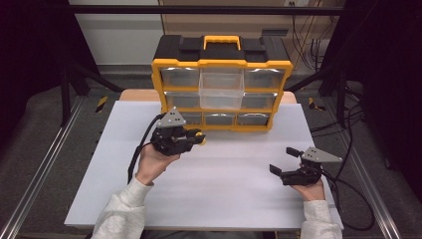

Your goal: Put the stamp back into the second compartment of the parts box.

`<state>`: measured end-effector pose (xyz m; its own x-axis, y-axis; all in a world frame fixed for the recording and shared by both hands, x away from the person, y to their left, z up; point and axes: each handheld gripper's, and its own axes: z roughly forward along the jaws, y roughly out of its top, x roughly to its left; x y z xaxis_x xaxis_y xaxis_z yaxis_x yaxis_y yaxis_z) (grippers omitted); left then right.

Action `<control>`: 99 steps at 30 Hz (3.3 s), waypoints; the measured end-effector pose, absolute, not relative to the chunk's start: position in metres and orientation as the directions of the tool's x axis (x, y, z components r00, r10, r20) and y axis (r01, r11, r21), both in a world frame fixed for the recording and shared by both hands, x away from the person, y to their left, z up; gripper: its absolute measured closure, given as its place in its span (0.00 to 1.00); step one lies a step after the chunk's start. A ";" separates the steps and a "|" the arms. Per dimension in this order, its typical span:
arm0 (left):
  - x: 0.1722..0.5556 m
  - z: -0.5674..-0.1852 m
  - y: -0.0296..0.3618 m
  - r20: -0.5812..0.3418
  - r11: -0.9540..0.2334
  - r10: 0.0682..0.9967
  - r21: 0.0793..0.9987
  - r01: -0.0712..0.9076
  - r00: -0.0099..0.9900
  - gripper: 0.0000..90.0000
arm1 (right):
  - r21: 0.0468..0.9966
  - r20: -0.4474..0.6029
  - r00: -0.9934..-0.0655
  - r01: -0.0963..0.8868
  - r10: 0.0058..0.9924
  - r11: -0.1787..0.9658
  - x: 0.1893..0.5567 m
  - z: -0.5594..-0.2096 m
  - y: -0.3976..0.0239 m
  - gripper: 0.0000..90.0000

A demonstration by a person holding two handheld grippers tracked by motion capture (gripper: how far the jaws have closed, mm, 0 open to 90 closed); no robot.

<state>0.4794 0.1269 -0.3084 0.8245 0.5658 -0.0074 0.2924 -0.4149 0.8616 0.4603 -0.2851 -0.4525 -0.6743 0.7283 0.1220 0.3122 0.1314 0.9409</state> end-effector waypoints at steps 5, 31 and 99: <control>0.478 -0.300 0.126 0.005 -0.421 0.560 0.863 0.280 0.828 0.80 | 0.941 0.123 -0.674 0.313 0.728 0.131 0.460 -0.452 -0.285 0.00; 0.472 -0.254 0.116 0.079 -0.449 0.541 0.869 0.208 0.837 0.80 | 0.942 0.122 -0.674 0.309 0.728 0.128 0.460 -0.452 -0.285 0.00; 0.509 -0.176 0.088 0.131 -0.416 0.594 0.894 0.164 0.794 0.80 | 0.941 0.123 -0.675 0.312 0.727 0.130 0.460 -0.452 -0.286 0.00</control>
<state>0.5091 0.0880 -0.1759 0.7940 0.5937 0.1310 0.1635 -0.4161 0.8945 0.4603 -0.2856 -0.4519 -0.6755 0.7271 0.1230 0.3115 0.1303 0.9413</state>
